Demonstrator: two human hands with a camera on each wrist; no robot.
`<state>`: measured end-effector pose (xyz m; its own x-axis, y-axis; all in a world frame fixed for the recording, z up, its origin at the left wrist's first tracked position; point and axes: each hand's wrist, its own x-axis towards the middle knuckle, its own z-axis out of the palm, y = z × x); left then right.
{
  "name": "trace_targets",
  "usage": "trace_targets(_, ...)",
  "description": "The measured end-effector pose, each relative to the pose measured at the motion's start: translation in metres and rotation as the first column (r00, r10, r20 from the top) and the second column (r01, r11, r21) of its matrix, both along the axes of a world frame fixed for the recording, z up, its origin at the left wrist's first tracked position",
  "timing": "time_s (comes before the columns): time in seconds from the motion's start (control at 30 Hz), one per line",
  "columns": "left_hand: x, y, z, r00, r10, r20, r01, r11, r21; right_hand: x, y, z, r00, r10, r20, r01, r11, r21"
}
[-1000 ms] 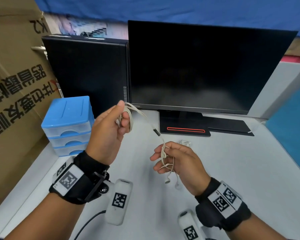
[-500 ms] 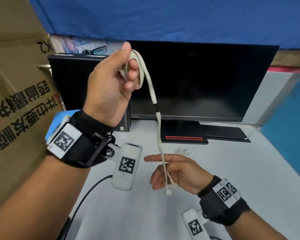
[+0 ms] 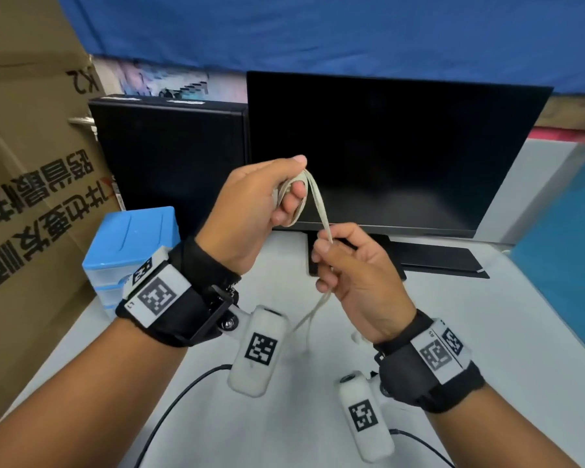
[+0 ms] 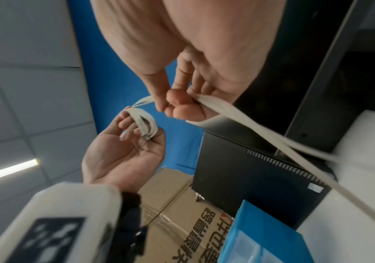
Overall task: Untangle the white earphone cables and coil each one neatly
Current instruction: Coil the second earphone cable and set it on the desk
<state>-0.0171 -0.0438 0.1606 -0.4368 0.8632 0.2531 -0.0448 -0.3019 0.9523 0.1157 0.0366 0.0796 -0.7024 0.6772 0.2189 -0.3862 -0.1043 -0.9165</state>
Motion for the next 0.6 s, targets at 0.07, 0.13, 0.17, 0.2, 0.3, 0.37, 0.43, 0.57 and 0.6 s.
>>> trace_targets(0.07, -0.004, -0.001, -0.005, 0.999, -0.024, 0.043, 0.025, 0.999, -0.026, -0.001, 0.003, -0.006, 0.997, -0.070, 0.013, 0.071, 0.996, -0.054)
trace_targets(0.13, -0.007, -0.002, -0.009, 0.991, -0.074, 0.107, 0.077, 0.997, -0.027, -0.001, 0.005, -0.012, 0.992, -0.108, 0.062, 0.112, 0.991, -0.067)
trace_targets(0.17, -0.007, -0.002, -0.011, 0.982, -0.107, 0.153, 0.109, 0.994, -0.008, 0.000, 0.003, -0.015, 0.987, -0.117, 0.107, 0.121, 0.992, -0.029)
trace_targets(0.2, -0.008, -0.002, -0.013, 0.970, -0.138, 0.198, 0.137, 0.990, 0.018, 0.000, 0.000, -0.018, 0.980, -0.118, 0.158, 0.114, 0.993, 0.034)
trace_targets(0.3, -0.007, 0.002, -0.022, 0.960, -0.133, 0.245, 0.125, 0.991, 0.048, 0.001, -0.016, -0.026, 0.954, -0.131, 0.271, 0.067, 0.970, 0.232)
trace_targets(0.37, -0.006, 0.007, -0.028, 0.977, -0.063, 0.202, 0.052, 0.997, 0.058, 0.003, -0.025, -0.028, 0.949, -0.138, 0.284, 0.063, 0.964, 0.257)
trace_targets(0.43, -0.007, 0.012, -0.035, 0.990, 0.024, 0.139, -0.033, 0.997, 0.065, 0.007, -0.027, -0.030, 0.942, -0.136, 0.306, 0.074, 0.975, 0.208)
trace_targets(0.57, -0.008, 0.021, -0.055, 0.979, 0.193, -0.067, -0.191, 0.981, 0.034, 0.019, -0.026, -0.029, 0.923, -0.152, 0.355, 0.056, 0.962, 0.267)
trace_targets(0.6, -0.007, 0.022, -0.061, 0.967, 0.215, -0.140, -0.212, 0.977, 0.034, 0.021, -0.027, -0.027, 0.923, -0.150, 0.354, 0.039, 0.952, 0.302)
